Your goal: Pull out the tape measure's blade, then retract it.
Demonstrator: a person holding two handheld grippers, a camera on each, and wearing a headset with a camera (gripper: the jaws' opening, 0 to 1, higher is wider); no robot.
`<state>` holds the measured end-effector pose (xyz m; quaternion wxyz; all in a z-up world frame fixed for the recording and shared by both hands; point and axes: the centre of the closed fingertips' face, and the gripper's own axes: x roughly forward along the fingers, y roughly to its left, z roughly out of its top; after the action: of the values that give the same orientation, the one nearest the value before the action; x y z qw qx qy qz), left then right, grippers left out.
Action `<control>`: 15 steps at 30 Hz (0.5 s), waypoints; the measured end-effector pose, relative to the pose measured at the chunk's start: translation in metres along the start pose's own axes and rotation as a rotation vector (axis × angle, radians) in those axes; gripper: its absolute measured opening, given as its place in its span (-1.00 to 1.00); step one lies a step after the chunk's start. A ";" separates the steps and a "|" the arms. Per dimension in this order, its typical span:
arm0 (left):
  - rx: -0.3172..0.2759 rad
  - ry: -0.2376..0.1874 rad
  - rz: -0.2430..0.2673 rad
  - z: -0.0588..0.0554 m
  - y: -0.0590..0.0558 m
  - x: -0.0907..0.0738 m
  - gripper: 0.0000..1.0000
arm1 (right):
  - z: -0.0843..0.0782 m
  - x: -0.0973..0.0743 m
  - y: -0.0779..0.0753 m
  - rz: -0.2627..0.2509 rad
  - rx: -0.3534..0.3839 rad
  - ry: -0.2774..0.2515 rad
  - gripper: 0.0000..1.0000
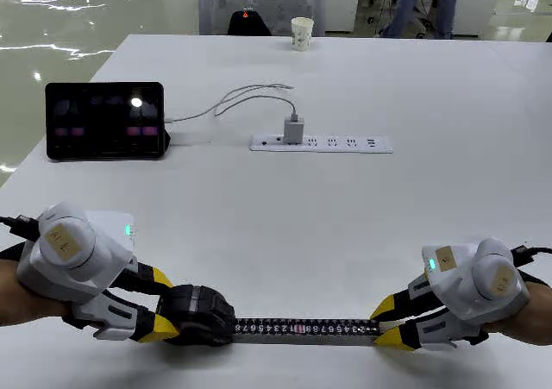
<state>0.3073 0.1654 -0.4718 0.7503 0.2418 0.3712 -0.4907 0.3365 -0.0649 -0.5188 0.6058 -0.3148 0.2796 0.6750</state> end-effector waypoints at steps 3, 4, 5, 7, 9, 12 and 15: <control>-0.001 -0.001 0.000 0.000 0.000 0.000 -0.52 | -0.004 -0.003 -0.001 -0.002 -0.001 0.011 -0.83; -0.002 -0.002 0.000 0.000 0.000 0.000 -0.52 | -0.005 -0.005 -0.001 -0.002 0.000 0.014 -0.83; -0.001 -0.002 0.000 0.000 0.000 0.000 -0.52 | -0.006 -0.006 0.000 -0.003 0.001 0.016 -0.83; -0.001 -0.001 -0.001 0.000 0.000 0.000 -0.52 | -0.009 -0.009 0.000 -0.005 0.003 0.022 -0.83; 0.000 -0.001 -0.001 0.000 0.000 0.000 -0.52 | -0.012 -0.011 0.000 -0.006 0.006 0.027 -0.83; 0.000 -0.001 -0.001 0.000 0.000 0.000 -0.52 | -0.016 -0.015 0.001 -0.008 0.011 0.033 -0.83; 0.000 0.000 -0.001 0.000 0.000 0.000 -0.52 | -0.020 -0.018 0.001 -0.012 0.016 0.039 -0.83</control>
<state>0.3073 0.1648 -0.4717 0.7500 0.2415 0.3713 -0.4912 0.3389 -0.0917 -0.5186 0.6068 -0.3250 0.2947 0.6628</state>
